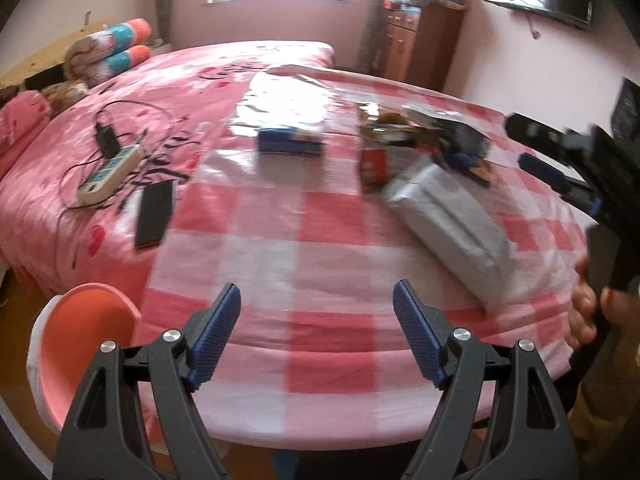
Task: Collect trash
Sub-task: 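Move both grippers back over the checked sheet toward the remaining trash, then grasp the large grey printed bag with the left gripper and lift it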
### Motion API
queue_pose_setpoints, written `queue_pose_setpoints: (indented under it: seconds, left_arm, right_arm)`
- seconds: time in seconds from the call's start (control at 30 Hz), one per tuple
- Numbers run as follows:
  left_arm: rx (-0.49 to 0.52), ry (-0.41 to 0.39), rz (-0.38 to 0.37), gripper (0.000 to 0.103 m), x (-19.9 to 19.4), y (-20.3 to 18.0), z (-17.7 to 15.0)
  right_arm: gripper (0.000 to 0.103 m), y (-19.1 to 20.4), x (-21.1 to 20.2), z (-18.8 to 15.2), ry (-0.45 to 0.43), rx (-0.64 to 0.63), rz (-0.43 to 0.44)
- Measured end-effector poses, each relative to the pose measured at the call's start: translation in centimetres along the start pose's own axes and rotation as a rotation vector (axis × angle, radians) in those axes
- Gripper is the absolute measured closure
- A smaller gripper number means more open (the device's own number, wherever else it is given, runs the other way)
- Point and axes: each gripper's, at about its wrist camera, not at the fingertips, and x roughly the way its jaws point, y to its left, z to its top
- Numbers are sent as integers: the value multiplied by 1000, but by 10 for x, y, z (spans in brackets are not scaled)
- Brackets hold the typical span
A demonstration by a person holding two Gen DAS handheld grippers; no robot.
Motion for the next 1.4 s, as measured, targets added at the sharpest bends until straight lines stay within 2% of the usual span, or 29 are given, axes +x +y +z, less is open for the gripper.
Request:
queue_pose_setpoints:
  seconds: [0.23, 0.43, 0.53, 0.83, 1.17, 1.4]
  left_arm:
    - [33, 47, -107, 24, 12, -43, 7]
    - [-15, 108, -186, 24, 27, -69, 14]
    - [-40, 122, -197, 24, 31, -79, 18]
    - [-136, 170, -138, 24, 56, -98, 40]
    - [-102, 174, 0, 24, 68, -117, 58]
    - [-56, 190, 58, 24, 82, -132, 67]
  right_arm:
    - [9, -50, -9, 9, -8, 90, -76]
    - [9, -79, -13, 12, -14, 164, -95]
    - [9, -88, -16, 13, -18, 179, -94]
    - [9, -102, -19, 17, -33, 204, -81]
    - [9, -112, -15, 16, -24, 231, -64]
    - [9, -119, -16, 17, -25, 247, -57]
